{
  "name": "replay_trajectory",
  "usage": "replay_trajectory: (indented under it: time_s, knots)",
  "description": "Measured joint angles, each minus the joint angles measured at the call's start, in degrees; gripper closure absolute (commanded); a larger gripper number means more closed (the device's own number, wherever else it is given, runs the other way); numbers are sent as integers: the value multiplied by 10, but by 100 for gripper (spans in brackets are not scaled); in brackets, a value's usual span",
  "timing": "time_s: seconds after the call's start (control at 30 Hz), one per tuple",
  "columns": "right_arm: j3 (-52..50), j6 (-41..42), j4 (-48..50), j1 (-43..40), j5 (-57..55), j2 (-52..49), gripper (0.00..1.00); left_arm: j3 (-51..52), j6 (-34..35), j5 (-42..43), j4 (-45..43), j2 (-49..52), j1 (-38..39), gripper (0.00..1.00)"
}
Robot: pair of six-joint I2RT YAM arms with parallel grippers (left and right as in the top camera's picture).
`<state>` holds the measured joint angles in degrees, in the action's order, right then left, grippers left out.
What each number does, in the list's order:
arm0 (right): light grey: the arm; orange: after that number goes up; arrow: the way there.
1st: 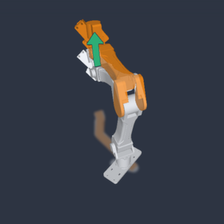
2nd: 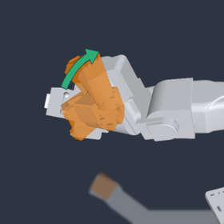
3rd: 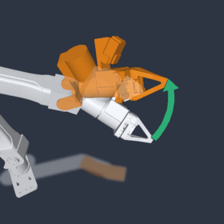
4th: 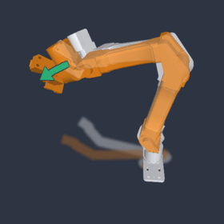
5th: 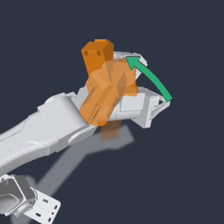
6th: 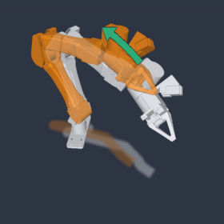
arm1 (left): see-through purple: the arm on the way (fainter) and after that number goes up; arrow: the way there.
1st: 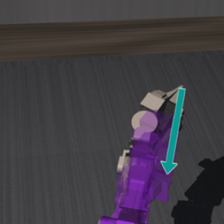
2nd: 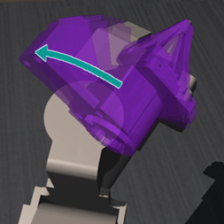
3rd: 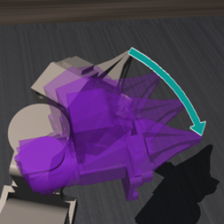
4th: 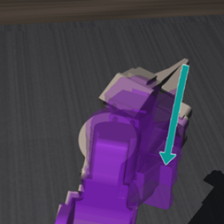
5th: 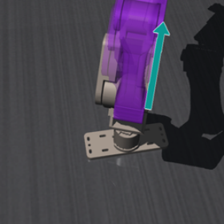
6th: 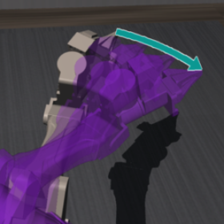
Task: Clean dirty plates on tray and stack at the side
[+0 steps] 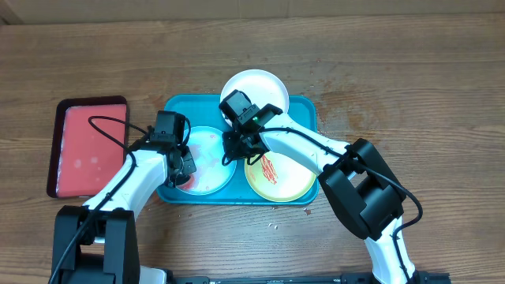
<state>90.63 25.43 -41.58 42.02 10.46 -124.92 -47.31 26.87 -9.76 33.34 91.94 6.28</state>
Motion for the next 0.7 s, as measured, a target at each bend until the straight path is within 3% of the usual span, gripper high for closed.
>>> replay_trajectory:
  time_s: [0.7]
  knots:
    - [0, 2, -1, 0, -3, 0, 96, 31, 0, -64, -226, 0, 0, 96]
